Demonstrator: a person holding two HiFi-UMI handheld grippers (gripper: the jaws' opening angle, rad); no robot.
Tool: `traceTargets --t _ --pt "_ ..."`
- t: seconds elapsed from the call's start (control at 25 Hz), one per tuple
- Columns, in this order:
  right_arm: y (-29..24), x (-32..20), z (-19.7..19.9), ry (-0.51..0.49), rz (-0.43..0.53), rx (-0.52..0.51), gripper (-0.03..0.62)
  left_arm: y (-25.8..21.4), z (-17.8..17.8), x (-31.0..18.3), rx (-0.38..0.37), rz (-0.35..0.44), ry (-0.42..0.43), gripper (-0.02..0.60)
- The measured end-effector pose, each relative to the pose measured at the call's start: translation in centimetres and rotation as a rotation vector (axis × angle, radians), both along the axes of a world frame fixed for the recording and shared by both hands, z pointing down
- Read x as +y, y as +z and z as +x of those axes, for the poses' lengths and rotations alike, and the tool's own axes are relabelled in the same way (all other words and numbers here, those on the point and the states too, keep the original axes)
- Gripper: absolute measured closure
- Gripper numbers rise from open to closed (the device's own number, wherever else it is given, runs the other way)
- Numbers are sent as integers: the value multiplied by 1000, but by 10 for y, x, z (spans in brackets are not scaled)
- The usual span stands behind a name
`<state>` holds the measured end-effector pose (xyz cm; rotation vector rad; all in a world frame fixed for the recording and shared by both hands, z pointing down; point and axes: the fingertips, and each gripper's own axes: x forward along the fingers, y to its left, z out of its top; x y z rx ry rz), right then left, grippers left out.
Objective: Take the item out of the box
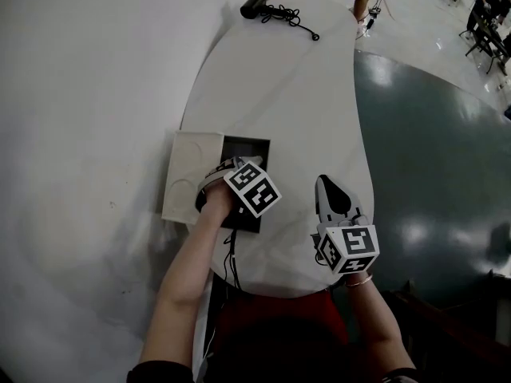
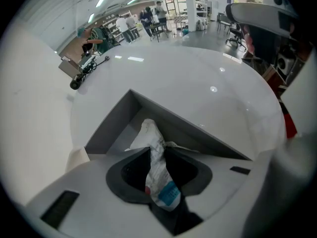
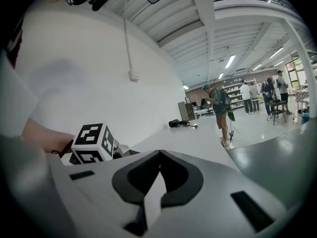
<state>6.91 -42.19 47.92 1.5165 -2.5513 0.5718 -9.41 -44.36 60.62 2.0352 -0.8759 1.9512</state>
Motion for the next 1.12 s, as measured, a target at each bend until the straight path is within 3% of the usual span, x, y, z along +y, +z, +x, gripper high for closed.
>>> traceTargets --t 0.44,0.6,1.12 --pt "-6 10 -4 -9 -1 -8 580 -2 3 7 -2 -2 74 499" --pt "-11 15 -1 -10 8 -2 580 -7 6 12 31 14 56 505" --pt "-17 33 -7 -10 18 9 580 -36 -3 25 99 177 -49 518"
